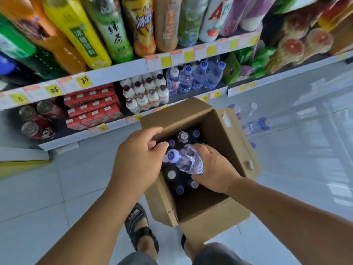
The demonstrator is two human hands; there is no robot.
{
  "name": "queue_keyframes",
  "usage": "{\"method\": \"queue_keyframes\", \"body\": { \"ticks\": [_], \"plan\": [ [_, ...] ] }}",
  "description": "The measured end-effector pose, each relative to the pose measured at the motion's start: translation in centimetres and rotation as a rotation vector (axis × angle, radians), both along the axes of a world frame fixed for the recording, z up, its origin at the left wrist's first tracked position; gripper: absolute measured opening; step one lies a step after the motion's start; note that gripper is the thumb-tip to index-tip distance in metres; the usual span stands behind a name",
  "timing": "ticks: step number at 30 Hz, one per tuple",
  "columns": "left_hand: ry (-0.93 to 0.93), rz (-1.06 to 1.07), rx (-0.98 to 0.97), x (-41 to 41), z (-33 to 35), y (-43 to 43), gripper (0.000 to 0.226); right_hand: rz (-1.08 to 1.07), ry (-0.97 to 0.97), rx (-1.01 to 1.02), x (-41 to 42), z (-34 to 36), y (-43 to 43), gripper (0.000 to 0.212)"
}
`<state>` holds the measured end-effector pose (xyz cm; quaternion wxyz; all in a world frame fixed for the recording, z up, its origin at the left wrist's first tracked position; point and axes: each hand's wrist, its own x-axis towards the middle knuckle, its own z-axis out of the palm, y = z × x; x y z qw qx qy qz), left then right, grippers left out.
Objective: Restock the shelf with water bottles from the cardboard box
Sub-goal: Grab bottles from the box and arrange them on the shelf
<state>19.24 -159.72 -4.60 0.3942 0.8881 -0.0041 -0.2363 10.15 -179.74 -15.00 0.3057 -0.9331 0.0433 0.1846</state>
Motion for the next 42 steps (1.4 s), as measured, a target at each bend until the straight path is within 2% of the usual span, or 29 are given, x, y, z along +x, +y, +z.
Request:
{"method": "queue_keyframes", "body": {
  "ticks": [4, 6, 8, 9, 11, 14, 17, 22, 24, 28, 31, 35, 39, 42],
  "plan": [
    [-0.027, 0.013, -0.027, 0.2, 8.4, -0.9, 0.043, -0.265, -0.162, 0.238, 1.4, 13.4, -0.2, 0.066],
    [-0.022, 0.035, -0.070, 0.6, 13.3, -1.4, 0.050, -0.330, -0.166, 0.420, 2.2, 20.3, -0.6, 0.059],
    [-0.022, 0.049, -0.129, 1.2, 18.6, -1.7, 0.053, -0.374, -0.168, 0.548, 3.1, 27.0, -0.9, 0.063],
    [-0.033, 0.046, -0.156, 1.6, 21.4, -1.9, 0.055, -0.384, -0.195, 0.606, 3.5, 30.3, -1.1, 0.067],
    [-0.032, 0.006, -0.248, 2.0, 26.9, -2.1, 0.061, -0.383, -0.291, 0.736, 4.3, 36.5, -1.8, 0.061],
    [0.027, -0.194, -0.441, 1.8, 34.9, -2.5, 0.077, -0.348, -0.391, 0.798, 5.6, 45.8, -2.6, 0.058],
    [-0.058, -0.327, -0.592, 1.1, 41.6, -3.7, 0.087, -0.309, -0.478, 0.799, 7.0, 54.3, -2.7, 0.065],
    [-0.294, -0.185, -0.767, 0.5, 50.7, -6.2, 0.092, -0.291, -0.653, 0.771, 8.1, 65.7, -1.5, 0.082],
    [-0.365, -0.110, -0.839, 0.7, 53.5, -6.3, 0.086, -0.270, -0.706, 0.770, 8.4, 69.4, -1.1, 0.075],
    [-0.469, -0.133, -0.936, 2.3, 59.1, -5.1, 0.077, -0.210, -0.745, 0.818, 9.0, 75.8, -0.6, 0.046],
    [-0.393, -0.224, -1.074, 3.8, 62.7, -4.1, 0.080, -0.221, -0.773, 0.869, 9.7, 78.8, 0.1, 0.036],
    [-0.261, -0.320, -1.211, 6.1, 65.8, -2.6, 0.072, -0.147, -0.769, 0.830, 10.6, 81.1, 1.3, 0.023],
    [-0.243, -0.402, -1.211, 8.1, 68.3, -2.0, 0.073, -0.058, -0.764, 0.716, 11.5, 83.3, 1.7, 0.035],
    [-0.268, -0.471, -1.196, 9.5, 69.6, -2.7, 0.063, -0.073, -0.762, 0.678, 12.7, 84.7, 1.1, 0.043]
  ]
}}
